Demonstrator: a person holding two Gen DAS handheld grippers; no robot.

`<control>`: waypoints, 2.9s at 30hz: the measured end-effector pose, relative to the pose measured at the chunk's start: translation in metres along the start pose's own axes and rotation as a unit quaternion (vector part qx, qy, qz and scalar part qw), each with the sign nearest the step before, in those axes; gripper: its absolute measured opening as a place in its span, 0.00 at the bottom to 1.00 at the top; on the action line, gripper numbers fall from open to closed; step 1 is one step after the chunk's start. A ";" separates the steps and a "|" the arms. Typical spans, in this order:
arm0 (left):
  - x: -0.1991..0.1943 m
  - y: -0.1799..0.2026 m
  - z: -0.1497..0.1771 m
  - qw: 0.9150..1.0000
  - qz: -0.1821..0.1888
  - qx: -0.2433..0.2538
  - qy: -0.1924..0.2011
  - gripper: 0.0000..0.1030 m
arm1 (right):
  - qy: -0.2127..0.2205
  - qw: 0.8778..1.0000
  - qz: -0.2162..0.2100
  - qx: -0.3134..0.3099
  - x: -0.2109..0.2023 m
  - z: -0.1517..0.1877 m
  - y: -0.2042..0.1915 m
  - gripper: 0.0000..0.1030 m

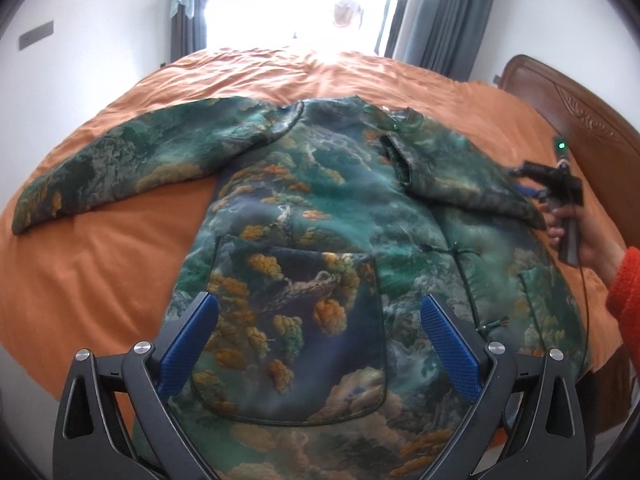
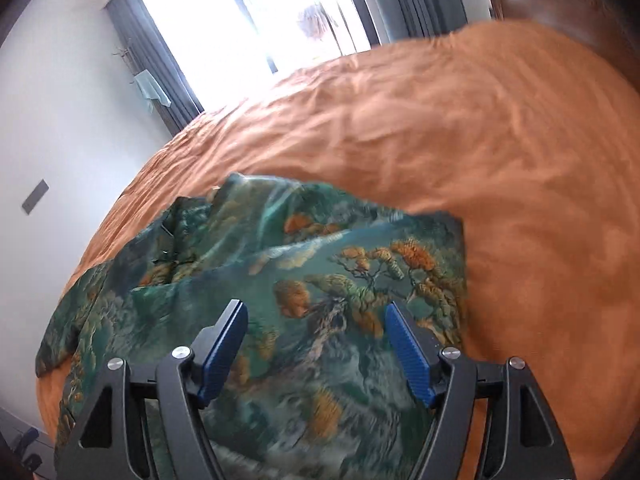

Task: Fold large clothes

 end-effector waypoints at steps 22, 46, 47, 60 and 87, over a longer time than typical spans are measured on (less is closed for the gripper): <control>0.003 -0.062 0.004 0.998 -0.029 -0.044 -0.029 0.98 | -0.082 0.992 0.048 -0.078 -0.015 0.087 -0.043 0.73; 0.054 -0.373 -0.096 0.891 -0.081 -0.438 0.084 0.11 | -0.024 0.976 -0.105 -0.187 -0.188 0.229 -0.237 0.73; 0.050 -0.369 -0.101 0.899 -0.103 -0.418 0.082 0.11 | -0.024 0.976 -0.109 -0.188 -0.187 0.231 -0.240 0.73; -0.033 -0.067 -0.238 0.971 -0.097 0.045 0.215 0.09 | 0.005 0.985 -0.112 -0.133 -0.186 0.217 -0.219 0.73; 0.063 0.059 -0.030 0.977 0.006 0.211 0.018 0.76 | -0.073 0.974 -0.204 0.064 -0.063 0.088 -0.190 0.73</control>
Point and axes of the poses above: each gripper's, at about its wrist camera, not at the fingertips, and x roughly the way its jaws point, y to its right, z to its underside, the point moved 8 cm from there along x, roughly the way its jaws point, and after that the axes turned 6 degrees about -x, right-handed, at the moved point
